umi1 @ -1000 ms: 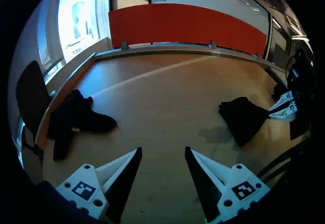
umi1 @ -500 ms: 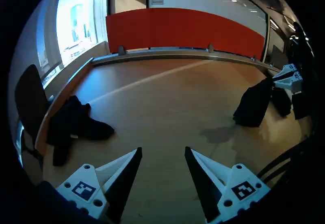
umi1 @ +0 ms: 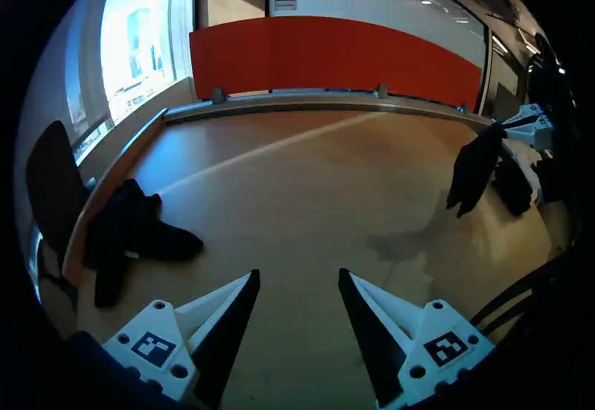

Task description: Fold towel

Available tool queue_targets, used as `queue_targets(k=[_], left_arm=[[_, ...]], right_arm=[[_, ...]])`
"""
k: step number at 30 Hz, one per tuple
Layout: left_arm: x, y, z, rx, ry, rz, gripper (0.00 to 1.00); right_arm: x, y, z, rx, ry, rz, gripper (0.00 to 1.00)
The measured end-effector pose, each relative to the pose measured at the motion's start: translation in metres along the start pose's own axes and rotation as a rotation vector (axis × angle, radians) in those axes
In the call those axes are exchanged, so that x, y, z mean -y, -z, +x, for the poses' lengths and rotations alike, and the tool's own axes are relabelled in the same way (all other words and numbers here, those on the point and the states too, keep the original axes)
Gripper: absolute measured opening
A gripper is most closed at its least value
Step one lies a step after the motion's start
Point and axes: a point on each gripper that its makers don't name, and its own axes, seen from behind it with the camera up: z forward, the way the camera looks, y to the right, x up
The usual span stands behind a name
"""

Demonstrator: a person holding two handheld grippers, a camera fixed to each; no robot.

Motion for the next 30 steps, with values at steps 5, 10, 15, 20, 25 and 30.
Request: queue_targets(k=[5, 10, 15, 20, 25, 30], left_arm=[[-0.003, -0.002, 0.001, 0.0, -0.002, -0.005, 0.78], [-0.007, -0.004, 0.004, 0.001, -0.006, -0.009, 0.78], [-0.01, -0.006, 0.006, 0.002, -0.01, -0.011, 0.78], [-0.013, -0.009, 0.008, 0.004, -0.008, -0.012, 0.78], [-0.015, -0.01, 0.01, 0.005, -0.009, -0.011, 0.78], [-0.018, -0.011, 0.012, 0.005, -0.015, -0.01, 0.78]], right_arm=[[-0.022, 0.009, 0.001, -0.007, -0.017, -0.03, 0.05], [-0.046, 0.018, -0.001, -0.009, -0.035, -0.059, 0.05], [-0.073, 0.03, -0.007, -0.007, -0.055, -0.091, 0.05], [-0.103, 0.042, -0.014, 0.0, -0.07, -0.127, 0.05], [-0.133, 0.054, -0.023, 0.011, -0.088, -0.16, 0.05], [-0.164, 0.067, -0.035, 0.037, -0.09, -0.194, 0.05]])
